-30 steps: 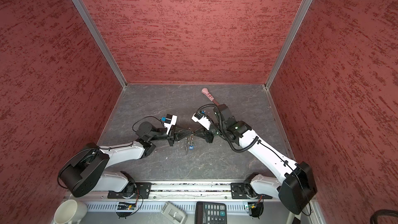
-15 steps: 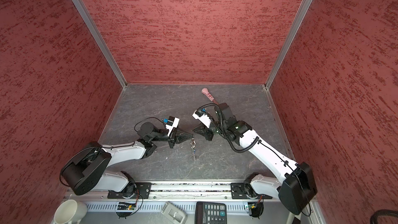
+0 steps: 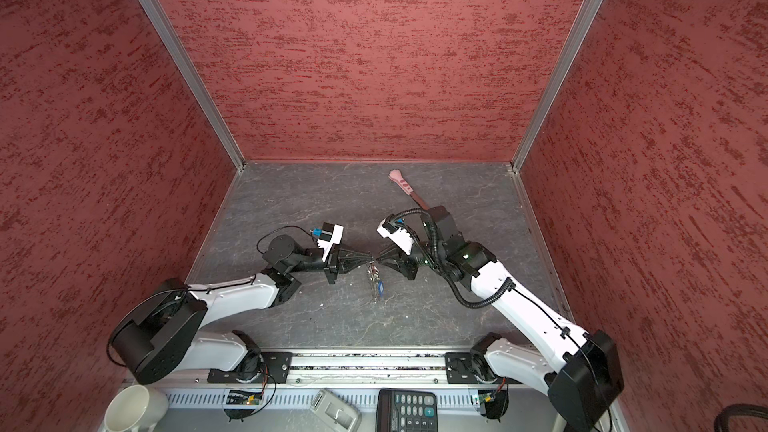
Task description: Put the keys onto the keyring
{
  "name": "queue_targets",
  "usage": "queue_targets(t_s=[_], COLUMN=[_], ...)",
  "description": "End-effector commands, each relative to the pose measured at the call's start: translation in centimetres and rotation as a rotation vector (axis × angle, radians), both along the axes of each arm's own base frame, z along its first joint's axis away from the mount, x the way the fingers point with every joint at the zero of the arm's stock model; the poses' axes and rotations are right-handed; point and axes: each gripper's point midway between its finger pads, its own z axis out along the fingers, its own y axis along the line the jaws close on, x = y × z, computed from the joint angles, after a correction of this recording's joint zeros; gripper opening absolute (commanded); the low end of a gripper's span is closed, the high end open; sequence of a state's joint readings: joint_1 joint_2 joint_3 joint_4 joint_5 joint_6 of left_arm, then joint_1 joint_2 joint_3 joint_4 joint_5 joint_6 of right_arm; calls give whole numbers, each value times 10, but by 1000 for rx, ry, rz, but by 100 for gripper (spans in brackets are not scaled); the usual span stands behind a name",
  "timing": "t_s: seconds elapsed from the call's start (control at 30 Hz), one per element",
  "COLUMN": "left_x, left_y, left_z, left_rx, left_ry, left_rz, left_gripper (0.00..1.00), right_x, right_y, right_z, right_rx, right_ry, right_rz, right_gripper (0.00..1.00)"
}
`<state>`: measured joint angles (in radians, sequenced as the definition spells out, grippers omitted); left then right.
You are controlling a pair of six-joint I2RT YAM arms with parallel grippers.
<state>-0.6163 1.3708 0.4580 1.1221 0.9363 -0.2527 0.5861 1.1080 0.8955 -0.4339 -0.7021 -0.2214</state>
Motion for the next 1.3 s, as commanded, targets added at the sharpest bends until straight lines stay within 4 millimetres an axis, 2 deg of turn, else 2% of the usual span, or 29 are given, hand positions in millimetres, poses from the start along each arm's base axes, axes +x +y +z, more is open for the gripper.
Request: queue_targets(t_s=[0.0, 0.2, 0.53, 0.9, 1.17, 1.27], left_x=[1, 0, -8, -10, -9, -8], left_y=[3, 3, 3, 0, -1, -1], left_z=[7, 6, 10, 13, 13, 12], left_rx=[-16, -15, -29, -33, -31, -31], left_ry=[-39, -39, -43, -36, -35, -34], left_rz=[26, 14, -35, -71, -72, -72], left_gripper=[0, 0, 0, 0, 0, 0], right_x=[-13, -22, -17, -23, -27, -29], right_y=[0, 1, 6, 11, 11, 12], right_z=[7, 14, 9, 14, 12, 13], right_rx=[29, 53, 53, 89, 90, 93], right_ry=[7, 9, 32, 49, 56, 63], right_rz=[56, 95, 101, 153, 172, 183], right_gripper=[21, 22, 21, 11, 11, 7])
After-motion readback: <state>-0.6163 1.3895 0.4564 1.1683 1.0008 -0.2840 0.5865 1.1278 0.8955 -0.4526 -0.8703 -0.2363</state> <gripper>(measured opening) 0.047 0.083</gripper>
